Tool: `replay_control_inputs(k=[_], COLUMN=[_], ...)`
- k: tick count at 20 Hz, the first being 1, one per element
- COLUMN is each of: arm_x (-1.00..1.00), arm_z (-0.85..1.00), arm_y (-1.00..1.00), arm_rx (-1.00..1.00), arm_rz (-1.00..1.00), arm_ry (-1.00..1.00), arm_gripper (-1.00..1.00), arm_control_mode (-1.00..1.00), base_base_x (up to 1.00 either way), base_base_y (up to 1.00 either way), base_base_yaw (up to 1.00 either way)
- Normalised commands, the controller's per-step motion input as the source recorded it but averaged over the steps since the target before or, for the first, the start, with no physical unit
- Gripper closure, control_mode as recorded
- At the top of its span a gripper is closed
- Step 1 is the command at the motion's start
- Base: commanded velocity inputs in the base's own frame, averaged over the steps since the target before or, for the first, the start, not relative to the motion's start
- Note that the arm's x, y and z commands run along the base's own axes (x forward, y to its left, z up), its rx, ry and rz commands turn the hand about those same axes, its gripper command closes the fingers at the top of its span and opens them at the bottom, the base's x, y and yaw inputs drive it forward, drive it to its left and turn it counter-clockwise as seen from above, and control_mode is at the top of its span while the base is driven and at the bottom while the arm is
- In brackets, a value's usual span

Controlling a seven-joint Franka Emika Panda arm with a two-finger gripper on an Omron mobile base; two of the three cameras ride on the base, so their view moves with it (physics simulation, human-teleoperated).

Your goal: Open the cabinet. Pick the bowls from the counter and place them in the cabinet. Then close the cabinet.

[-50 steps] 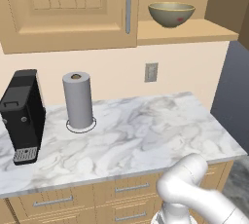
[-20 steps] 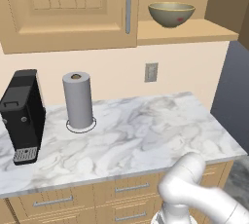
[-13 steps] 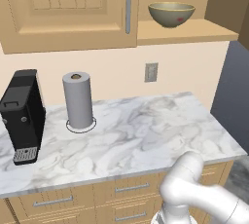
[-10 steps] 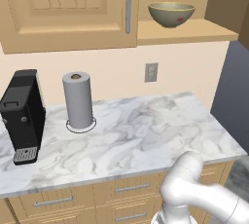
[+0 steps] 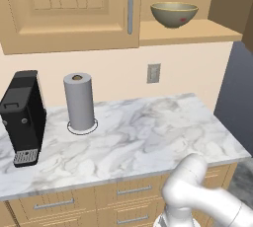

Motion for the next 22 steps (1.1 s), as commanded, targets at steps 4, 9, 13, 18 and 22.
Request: replay_control_inputs(k=[4,9,13,18,22], arm_x=[0.15,0.02,0.10,0.22,0.46], arm_z=[-0.68,-0.06,0.03,0.17,0.42], arm_y=[0.04,0.11,0.14,0.07,0.04], arm_rx=[-0.04,-0.16,-0.22,-0.22,-0.19], arm_rz=[0.16,0.15,0.15,0.17,0.15], arm_ry=[0.54,0.29,0.18,0.01,0.00], arm_gripper=[-1.00,-1.00,-1.00,-1.00,-1.00], arm_control_mode=[-1.00,-1.00,-1.00,-1.00,-1.00], base_base_x=[0.00,0.00,0.00,0.00,0.00], base_base_y=[0.00,0.00,0.00,0.00,0.00], base_base_yaw=[0.00,0.00,0.00,0.00,0.00])
